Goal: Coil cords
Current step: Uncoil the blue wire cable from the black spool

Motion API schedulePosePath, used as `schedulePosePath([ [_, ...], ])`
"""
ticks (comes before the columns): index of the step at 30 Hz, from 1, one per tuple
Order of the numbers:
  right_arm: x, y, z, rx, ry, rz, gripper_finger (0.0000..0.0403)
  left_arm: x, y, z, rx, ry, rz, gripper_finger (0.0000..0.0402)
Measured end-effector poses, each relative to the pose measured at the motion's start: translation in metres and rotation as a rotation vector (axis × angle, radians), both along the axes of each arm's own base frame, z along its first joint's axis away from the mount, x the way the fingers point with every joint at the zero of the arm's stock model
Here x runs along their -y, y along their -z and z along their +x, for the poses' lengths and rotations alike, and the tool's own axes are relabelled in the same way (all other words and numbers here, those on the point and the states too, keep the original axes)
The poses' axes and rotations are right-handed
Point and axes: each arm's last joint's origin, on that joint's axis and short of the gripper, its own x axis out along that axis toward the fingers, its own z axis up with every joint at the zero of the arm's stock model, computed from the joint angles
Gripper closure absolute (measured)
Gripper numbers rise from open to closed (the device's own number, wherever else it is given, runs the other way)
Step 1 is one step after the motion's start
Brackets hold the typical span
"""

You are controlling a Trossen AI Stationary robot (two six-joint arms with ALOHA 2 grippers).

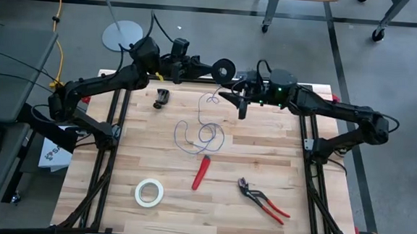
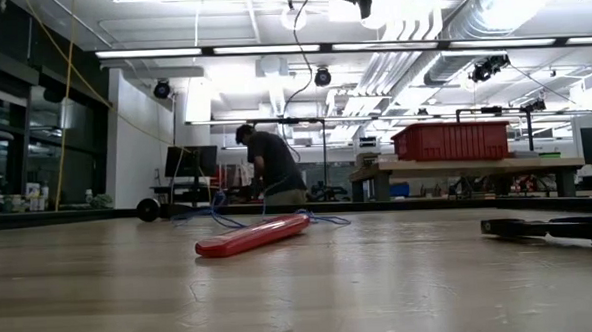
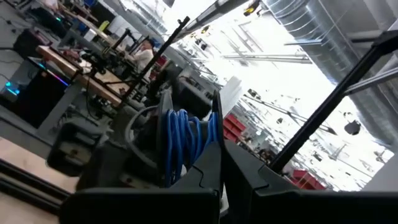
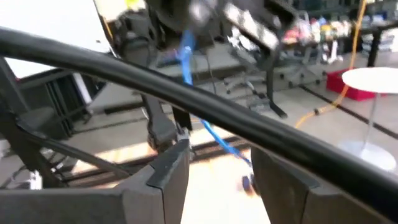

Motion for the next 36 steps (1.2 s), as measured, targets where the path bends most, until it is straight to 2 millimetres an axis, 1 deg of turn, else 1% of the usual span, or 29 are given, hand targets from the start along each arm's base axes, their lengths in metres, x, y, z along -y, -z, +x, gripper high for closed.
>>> schedulePosePath([
  [3, -0.002, -0.001, 0.001, 0.007, 0.012, -0.02, 0.0242, 0.0, 0.0, 0.0, 0.0, -0.001, -0.002, 0.0402],
  [6, -0.003, -0.001, 0.001, 0.002, 0.019, -0.038, 0.0265, 0.0, 0.0, 0.0, -0.001, 0.001, -0.008, 0.0402],
  [8, -0.003, 0.0, 0.002, 0.001, 0.017, -0.039, 0.0293, 0.001, 0.0, 0.0, -0.002, -0.002, -0.01, 0.0401],
  [12, -0.005, 0.001, 0.003, -0.007, 0.014, -0.034, 0.038, 0.001, 0.0, 0.0, -0.001, -0.002, -0.011, 0.0401],
  [13, -0.005, 0.001, 0.003, 0.0, 0.014, -0.028, 0.039, 0.001, 0.0, 0.0, -0.001, 0.0, -0.016, 0.0401],
  [16, -0.005, -0.001, 0.003, 0.027, 0.017, 0.003, 0.0398, 0.001, -0.001, 0.0, 0.007, 0.017, -0.065, 0.0401],
  [19, -0.003, -0.004, 0.005, 0.07, 0.022, -0.015, 0.04, 0.002, -0.001, 0.0, -0.011, 0.071, -0.134, 0.0401],
  [22, 0.003, -0.005, 0.006, 0.098, 0.037, -0.027, 0.0402, 0.006, -0.001, 0.001, -0.032, 0.136, -0.185, 0.0401],
  [26, 0.014, -0.007, 0.003, 0.109, 0.066, -0.033, 0.0402, 0.013, 0.0, 0.002, -0.075, 0.249, -0.214, 0.0401],
  [29, 0.022, -0.011, -0.004, 0.122, 0.095, -0.038, 0.0402, 0.018, 0.004, 0.002, -0.135, 0.305, -0.239, 0.0401],
  [31, 0.026, -0.017, -0.012, 0.137, 0.111, -0.044, 0.0402, 0.02, 0.006, 0.0, -0.188, 0.318, -0.242, 0.0401],
  [34, 0.028, -0.027, -0.028, 0.151, 0.126, -0.051, 0.0403, 0.021, 0.009, -0.009, -0.254, 0.28, -0.211, 0.0401],
  [36, 0.027, -0.033, -0.04, 0.151, 0.136, -0.057, 0.0403, 0.019, 0.009, -0.017, -0.277, 0.21, -0.174, 0.0401],
])
